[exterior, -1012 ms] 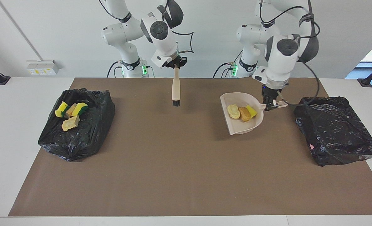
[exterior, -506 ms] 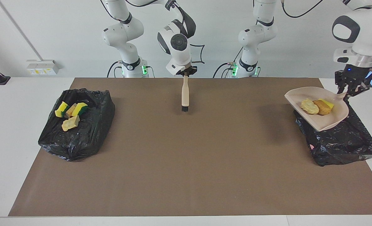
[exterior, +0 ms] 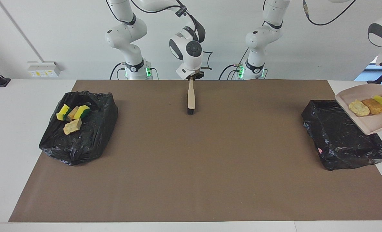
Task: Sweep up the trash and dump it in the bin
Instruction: 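Carry the loaded dustpan with the left gripper over the nearer-left trash bag, then tilt the dustpan with the left gripper to dump pieces into the bag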
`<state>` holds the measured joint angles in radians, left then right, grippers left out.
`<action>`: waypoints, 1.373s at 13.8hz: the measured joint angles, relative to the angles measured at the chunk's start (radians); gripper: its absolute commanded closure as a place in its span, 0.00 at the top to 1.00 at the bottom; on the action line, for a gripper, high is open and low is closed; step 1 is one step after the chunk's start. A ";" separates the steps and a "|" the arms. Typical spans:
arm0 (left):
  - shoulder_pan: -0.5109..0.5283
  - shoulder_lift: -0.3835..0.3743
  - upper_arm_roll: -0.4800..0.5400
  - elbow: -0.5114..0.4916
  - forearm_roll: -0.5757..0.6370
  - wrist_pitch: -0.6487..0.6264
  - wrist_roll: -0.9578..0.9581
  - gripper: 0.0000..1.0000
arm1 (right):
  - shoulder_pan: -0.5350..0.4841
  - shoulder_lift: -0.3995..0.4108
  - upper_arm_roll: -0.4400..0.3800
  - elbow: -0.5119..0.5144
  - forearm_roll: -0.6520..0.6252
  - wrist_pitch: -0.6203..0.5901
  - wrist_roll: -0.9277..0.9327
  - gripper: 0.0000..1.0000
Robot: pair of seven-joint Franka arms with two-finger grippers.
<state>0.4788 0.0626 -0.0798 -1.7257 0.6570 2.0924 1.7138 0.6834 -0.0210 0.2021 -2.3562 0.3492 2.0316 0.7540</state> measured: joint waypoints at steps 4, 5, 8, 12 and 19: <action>-0.007 0.023 -0.009 0.002 0.181 0.009 -0.049 0.00 | -0.005 -0.001 -0.004 0.000 -0.017 -0.016 -0.005 0.00; -0.018 0.033 -0.010 0.002 0.217 0.007 -0.075 0.00 | -0.011 -0.001 -0.004 0.001 -0.019 -0.019 -0.025 0.00; -0.067 0.051 -0.011 0.002 0.334 -0.047 -0.107 0.00 | -0.042 -0.005 -0.005 0.004 -0.020 -0.050 -0.121 0.00; -0.137 0.050 -0.012 0.005 0.481 -0.179 -0.172 0.00 | -0.118 -0.005 -0.007 0.049 -0.014 -0.125 -0.150 0.00; -0.163 0.043 -0.016 0.026 0.380 -0.219 -0.242 0.00 | -0.082 0.004 -0.001 0.054 0.059 -0.060 -0.152 0.00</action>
<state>0.3156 0.1054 -0.0961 -1.6996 1.0370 1.8735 1.4716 0.6017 -0.0175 0.2010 -2.3027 0.4083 1.9712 0.6017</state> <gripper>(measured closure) 0.678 0.736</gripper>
